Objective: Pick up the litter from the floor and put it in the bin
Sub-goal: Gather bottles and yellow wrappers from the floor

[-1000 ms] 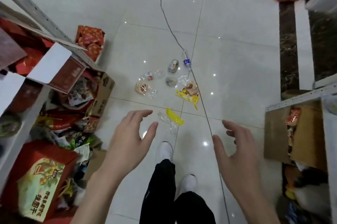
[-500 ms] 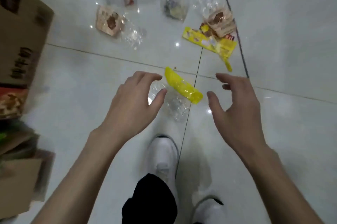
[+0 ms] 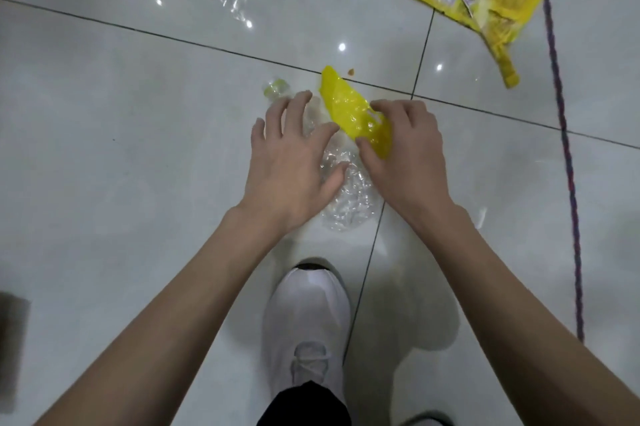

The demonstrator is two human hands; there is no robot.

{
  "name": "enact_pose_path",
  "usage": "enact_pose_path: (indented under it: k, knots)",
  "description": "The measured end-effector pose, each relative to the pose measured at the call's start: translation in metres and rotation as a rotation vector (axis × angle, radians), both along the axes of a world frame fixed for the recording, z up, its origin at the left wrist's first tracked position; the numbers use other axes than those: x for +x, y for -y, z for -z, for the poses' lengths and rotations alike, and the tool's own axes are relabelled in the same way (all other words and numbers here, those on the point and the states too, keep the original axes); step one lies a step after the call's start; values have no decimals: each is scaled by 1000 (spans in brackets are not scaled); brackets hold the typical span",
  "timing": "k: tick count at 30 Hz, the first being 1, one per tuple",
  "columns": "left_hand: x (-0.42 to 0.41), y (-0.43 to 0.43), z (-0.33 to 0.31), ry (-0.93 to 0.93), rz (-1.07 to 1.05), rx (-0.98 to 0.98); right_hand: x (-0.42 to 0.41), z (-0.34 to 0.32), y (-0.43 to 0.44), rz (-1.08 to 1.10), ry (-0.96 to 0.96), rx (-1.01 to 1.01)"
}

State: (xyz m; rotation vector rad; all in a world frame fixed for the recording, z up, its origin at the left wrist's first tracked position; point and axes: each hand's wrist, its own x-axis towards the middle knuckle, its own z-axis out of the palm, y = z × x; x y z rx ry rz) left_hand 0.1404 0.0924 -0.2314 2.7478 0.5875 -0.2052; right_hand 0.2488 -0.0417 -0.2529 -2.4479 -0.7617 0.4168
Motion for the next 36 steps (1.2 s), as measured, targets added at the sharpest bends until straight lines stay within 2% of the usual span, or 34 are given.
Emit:
enact_pose_path:
  k: [7, 15, 21, 36]
  knots:
    - [0, 4, 22, 21, 11, 47, 0, 17, -3, -81, 111, -68]
    - [-4, 9, 27, 63, -52, 35, -1, 21, -2, -62, 108, 18]
    - [-15, 10, 23, -46, -191, 118, -6, 20, -2, -19, 105, 25]
    - [-18, 9, 5, 123, -331, -99, -13, 11, 1, 1, 84, 84]
